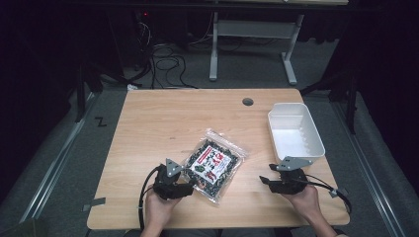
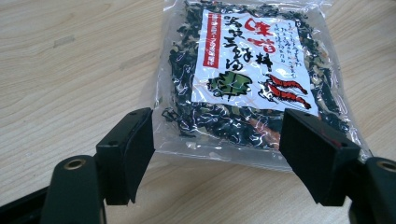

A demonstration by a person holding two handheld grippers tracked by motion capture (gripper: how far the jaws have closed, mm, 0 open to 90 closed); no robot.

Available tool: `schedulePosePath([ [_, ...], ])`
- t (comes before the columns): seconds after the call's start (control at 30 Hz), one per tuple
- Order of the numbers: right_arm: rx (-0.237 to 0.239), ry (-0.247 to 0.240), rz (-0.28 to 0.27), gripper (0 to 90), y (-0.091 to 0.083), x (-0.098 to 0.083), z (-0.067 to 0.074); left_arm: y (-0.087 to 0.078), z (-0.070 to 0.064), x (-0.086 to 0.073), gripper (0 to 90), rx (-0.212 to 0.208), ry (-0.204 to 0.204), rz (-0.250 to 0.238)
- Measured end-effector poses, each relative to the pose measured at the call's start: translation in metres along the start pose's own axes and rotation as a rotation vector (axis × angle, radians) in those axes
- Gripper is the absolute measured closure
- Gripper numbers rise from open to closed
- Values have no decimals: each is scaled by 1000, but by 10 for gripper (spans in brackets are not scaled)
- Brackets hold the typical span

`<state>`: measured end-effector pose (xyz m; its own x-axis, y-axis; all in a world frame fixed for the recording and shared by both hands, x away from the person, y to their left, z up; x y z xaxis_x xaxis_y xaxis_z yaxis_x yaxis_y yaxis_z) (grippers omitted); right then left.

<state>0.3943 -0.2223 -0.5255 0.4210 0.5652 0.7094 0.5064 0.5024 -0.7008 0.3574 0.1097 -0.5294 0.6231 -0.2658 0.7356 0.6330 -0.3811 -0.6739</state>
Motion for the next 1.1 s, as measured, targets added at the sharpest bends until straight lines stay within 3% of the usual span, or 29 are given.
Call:
schedulePosePath([
  [0.1, 0, -1, -2, 404, 1, -1, 0, 1, 0, 0, 266, 2, -2, 0],
  [0.17, 39, 34, -29, 413, 0, -3, -2, 1, 0, 1, 265, 3, 2, 1],
  [0.2, 44, 59, -17, 405, 0, -4, -5, 2, 0, 2, 265, 3, 2, 3],
  [0.3, -2, 52, -26, 411, -4, -5, -9, 3, 0, 2, 261, 3, 0, 12],
  [0.4, 12, 52, -31, 407, -4, -5, -6, 4, 1, 4, 256, 7, -3, 9],
  [0.57, 1, 31, 7, 399, 1, -9, -5, 5, 4, 8, 249, 15, -10, 6],
  [0.77, -1, 31, -10, 402, -1, -8, -6, 11, 5, 10, 249, 11, -13, 30],
  [0.97, -7, 20, 24, 396, 3, -12, -6, 15, 7, 17, 246, 14, -25, 36],
  [1.1, -12, 27, 15, 397, 2, -11, -6, 20, 7, 20, 237, 19, -14, 65],
])
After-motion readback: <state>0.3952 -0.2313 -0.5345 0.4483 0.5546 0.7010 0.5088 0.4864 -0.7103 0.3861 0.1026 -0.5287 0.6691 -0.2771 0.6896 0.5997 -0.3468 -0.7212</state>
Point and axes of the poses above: each handheld gripper's, and its own axes: y roughly forward along the jaws, x roughly out of its top, z roughly to its left, the point moved 5 cm from there along y, roughly forward along the jaws
